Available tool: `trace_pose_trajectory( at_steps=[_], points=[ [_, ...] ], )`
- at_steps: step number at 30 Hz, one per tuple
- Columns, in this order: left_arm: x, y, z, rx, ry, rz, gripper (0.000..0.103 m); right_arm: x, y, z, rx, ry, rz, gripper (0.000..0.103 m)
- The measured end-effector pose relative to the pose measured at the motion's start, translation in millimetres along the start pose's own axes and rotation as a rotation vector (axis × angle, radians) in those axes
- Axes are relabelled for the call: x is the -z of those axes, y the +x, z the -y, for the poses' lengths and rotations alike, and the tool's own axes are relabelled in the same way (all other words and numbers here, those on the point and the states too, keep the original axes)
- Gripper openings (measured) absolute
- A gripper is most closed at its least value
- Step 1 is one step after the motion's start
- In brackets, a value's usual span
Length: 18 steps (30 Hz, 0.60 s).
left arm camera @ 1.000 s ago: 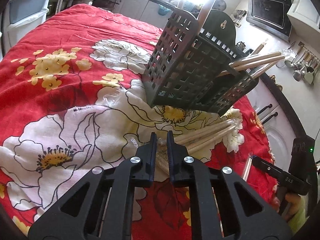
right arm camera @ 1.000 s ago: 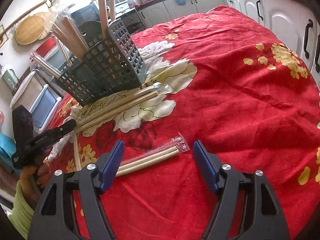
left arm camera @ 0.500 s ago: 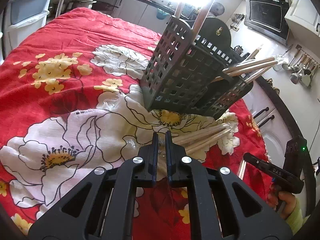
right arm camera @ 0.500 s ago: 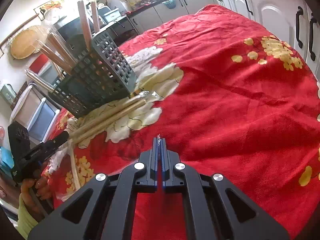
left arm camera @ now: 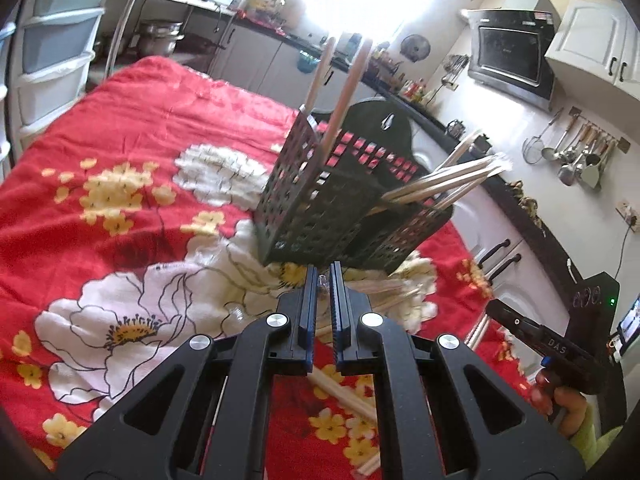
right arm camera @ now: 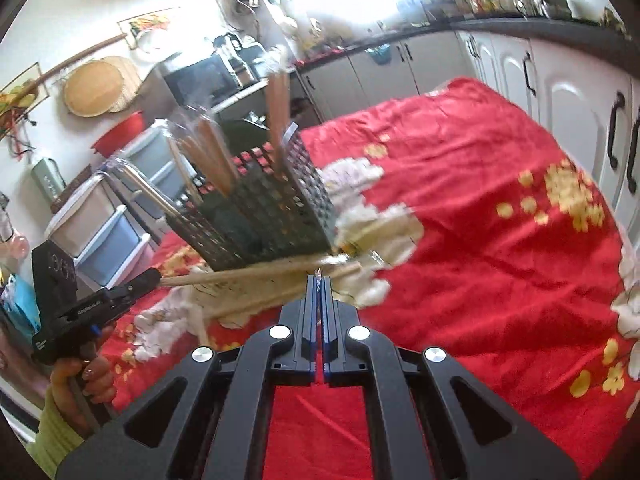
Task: Organize utensils
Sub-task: 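Lift the chopstick with the right gripper and carry it over the caddy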
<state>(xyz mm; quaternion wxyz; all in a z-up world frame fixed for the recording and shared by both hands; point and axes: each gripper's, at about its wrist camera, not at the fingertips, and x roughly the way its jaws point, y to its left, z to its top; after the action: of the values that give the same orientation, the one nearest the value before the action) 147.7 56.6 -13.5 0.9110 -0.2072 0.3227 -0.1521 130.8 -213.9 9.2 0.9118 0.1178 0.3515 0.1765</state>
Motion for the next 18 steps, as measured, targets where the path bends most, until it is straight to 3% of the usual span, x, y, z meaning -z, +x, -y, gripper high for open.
trace_pose_trajectory(
  at_steps=[18],
  points=[
    [-21,-39,30,0.048,0.044,0.092,0.003,-27,-29,-55,-0.099,-0.122,0.11,0.002]
  ],
)
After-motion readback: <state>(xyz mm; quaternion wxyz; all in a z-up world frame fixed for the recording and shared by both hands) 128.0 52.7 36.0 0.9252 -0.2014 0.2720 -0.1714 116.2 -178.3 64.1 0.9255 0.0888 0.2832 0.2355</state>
